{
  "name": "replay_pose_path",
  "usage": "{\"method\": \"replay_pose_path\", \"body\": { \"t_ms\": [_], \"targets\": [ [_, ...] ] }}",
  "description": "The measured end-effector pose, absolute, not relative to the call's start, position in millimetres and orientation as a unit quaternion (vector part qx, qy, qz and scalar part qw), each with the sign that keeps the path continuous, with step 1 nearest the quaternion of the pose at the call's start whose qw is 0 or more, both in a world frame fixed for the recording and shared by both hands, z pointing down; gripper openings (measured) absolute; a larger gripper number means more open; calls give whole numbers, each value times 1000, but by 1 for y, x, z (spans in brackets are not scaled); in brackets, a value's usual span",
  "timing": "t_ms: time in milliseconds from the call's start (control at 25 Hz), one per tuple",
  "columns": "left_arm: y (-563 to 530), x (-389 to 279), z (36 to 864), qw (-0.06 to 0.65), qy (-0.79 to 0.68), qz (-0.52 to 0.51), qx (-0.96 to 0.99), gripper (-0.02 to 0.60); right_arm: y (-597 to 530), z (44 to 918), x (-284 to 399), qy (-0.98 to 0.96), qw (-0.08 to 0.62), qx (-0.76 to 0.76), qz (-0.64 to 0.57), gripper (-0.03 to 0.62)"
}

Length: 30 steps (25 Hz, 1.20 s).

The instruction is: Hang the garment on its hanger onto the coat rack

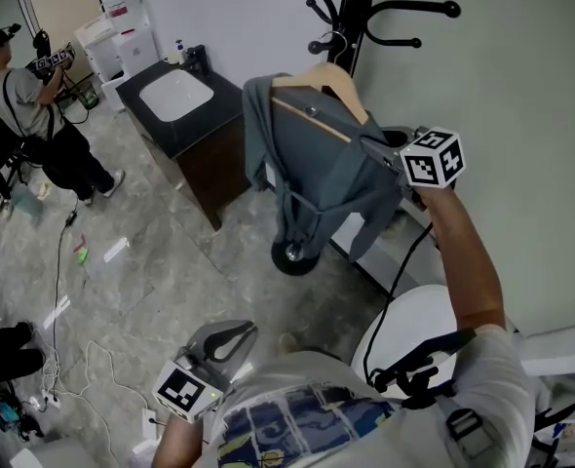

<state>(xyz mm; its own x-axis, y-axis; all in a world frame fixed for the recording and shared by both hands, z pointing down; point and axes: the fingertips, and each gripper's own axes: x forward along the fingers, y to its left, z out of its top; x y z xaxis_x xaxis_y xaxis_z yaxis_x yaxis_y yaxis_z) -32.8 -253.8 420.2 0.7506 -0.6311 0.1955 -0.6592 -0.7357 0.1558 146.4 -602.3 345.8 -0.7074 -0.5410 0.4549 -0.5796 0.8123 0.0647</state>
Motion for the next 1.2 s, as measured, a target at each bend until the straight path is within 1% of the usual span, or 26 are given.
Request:
{"method": "replay_pose_path", "body": {
  "t_ms": [240, 440, 720, 800, 880, 1040, 1200],
  "targets": [
    [-263, -32, 429, 116, -353, 76, 925, 29, -614, 365, 142, -923, 238, 297, 43, 46],
    [-266, -32, 428, 108, -350, 80, 927, 29, -617, 371, 143, -924, 234, 300, 43, 46],
    [-253, -41, 430, 116, -348, 81, 927, 29, -610, 370, 141, -920, 236, 312, 15, 64],
    [-246, -44, 432, 118, -345, 86, 927, 29, -608, 369, 142, -916, 239, 322, 1, 82],
    [-238, -47, 431, 116, -341, 84, 929, 29, -607, 367, 146, -910, 240, 337, -14, 121],
    [-217, -58, 432, 114, -331, 86, 933, 30, -596, 349, 164, -899, 221, 379, -20, 176],
    [-195, -71, 428, 108, -325, 79, 936, 29, -564, 323, 187, -872, 210, 440, -54, 207]
  ]
}}
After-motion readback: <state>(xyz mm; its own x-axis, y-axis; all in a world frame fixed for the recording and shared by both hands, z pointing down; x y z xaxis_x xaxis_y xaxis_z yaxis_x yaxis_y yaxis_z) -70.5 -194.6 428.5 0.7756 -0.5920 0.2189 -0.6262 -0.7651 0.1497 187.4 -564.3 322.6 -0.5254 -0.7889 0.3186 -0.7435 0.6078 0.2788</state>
